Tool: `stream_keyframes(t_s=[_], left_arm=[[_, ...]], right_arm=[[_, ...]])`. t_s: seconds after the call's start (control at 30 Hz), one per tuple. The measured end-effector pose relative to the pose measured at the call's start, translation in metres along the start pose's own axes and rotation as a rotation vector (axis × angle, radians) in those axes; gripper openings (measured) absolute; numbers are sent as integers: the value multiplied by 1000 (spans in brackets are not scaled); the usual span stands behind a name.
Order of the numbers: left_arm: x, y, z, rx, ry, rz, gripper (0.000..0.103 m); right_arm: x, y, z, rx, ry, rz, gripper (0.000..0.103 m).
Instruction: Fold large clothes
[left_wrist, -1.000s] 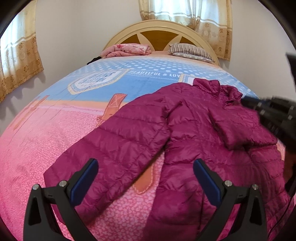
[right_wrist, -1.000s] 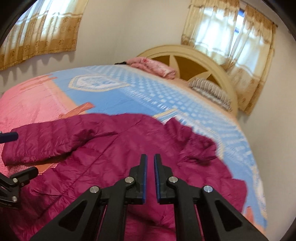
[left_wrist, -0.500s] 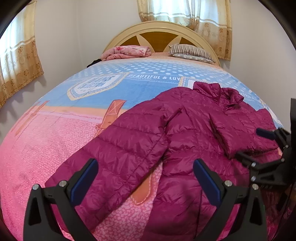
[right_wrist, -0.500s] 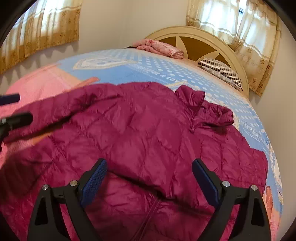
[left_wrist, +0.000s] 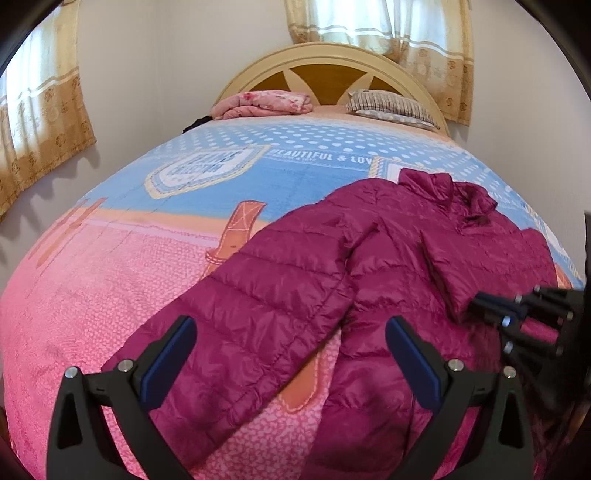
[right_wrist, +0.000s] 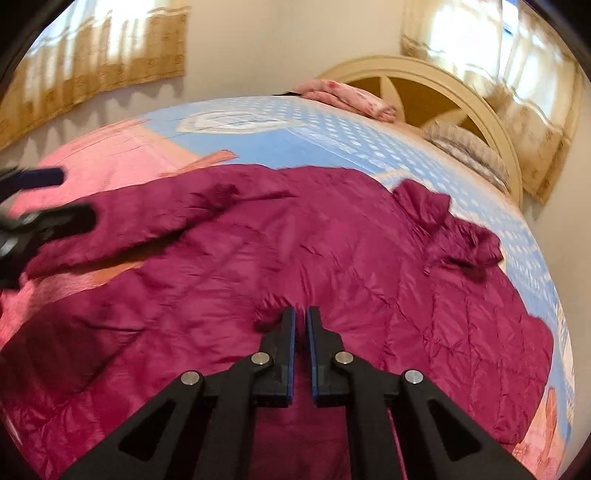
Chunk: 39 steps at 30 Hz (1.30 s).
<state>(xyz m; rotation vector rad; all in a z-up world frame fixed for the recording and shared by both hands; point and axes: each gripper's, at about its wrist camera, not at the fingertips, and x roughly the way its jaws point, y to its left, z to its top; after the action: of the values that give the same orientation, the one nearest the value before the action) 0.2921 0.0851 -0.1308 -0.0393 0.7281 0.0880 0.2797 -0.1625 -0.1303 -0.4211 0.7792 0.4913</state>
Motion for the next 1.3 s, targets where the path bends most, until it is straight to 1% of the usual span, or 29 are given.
stream_keyframes(t_s=[0.07,0.1,0.13,0.17,0.2,0.23,0.27,0.33,0.37,0.4,0.43,0.47,0.53,0.57,0.6,0.63,0.67,0.7,0.73,0.77,0.8,0.83,0.87,0.93,0.97,1.07,1.2,1.3], left_arm=[[2,-2,3,-5,8,-6,103],[1,-5,4,0,9,-6,103],[1,-8,7,12,7,-4,103],[-1,-12,9,23,0,0,103],[-3,-14,11,30,-6,3,103],[-4,-18,15,39,-14,2,103],[-5,-23,20,48,-19,0,103],[-8,-33,28,61,-34,-3,103],[-10,-43,35,70,-49,-9,103],[-12,-51,40,74,-62,-21,103],[-13,-61,45,79,-75,-37,103],[-12,-74,49,88,-81,-56,103],[-7,-97,52,105,-76,-91,103],[-1,-111,53,117,-63,-125,103],[7,-123,52,126,-54,-153,103],[14,-133,50,134,-51,-156,103],[28,-146,45,147,-46,-136,103],[36,-153,43,162,-35,-121,103],[49,-160,38,181,-15,-94,103],[68,-165,32,200,8,-27,103],[79,-166,27,211,30,22,103],[90,-164,22,219,58,52,103],[102,-161,18,218,96,61,103],[109,-150,14,176,122,28,103],[108,-148,14,168,123,23,103],[107,-143,12,167,114,17,103],[101,-137,15,127,101,6,103],[83,-138,25,78,51,-13,103]], right_arm=[[9,-1,-2,20,25,34,5],[17,-4,-5,45,61,76,5],[22,-9,-6,64,85,98,6],[22,-15,-8,89,96,106,7],[19,-20,-10,105,93,113,12],[11,-28,-12,134,81,137,20],[0,-37,-14,171,62,168,24],[-19,-53,-17,232,29,198,40],[-33,-66,-21,272,5,203,44],[-40,-72,-22,292,-12,197,52],[-50,-84,-24,320,-35,178,54],[-58,-100,-28,356,-48,133,54],[-62,-128,-35,414,-29,20,54],[-63,-149,-40,469,-23,-47,54],[-63,-163,-45,511,-29,-77,54],[-62,-183,-52,573,-35,-111,54],[-59,-203,-58,627,-29,-155,52],[-55,-217,-62,658,-27,-176,44],[-51,-228,-65,681,-30,-188,38],[-47,-238,-68,699,-31,-195,38],[-39,-245,-70,711,-20,-195,38],[-32,-249,-71,716,-6,-196,37],[-21,-250,-71,711,13,-203,37],[-3,-249,-75,698,59,-186,37],[9,-245,-77,686,89,-185,37],[28,-242,-87,681,133,-182,37],[34,-233,-93,636,126,-225,37],[36,-230,-94,614,118,-245,37]])
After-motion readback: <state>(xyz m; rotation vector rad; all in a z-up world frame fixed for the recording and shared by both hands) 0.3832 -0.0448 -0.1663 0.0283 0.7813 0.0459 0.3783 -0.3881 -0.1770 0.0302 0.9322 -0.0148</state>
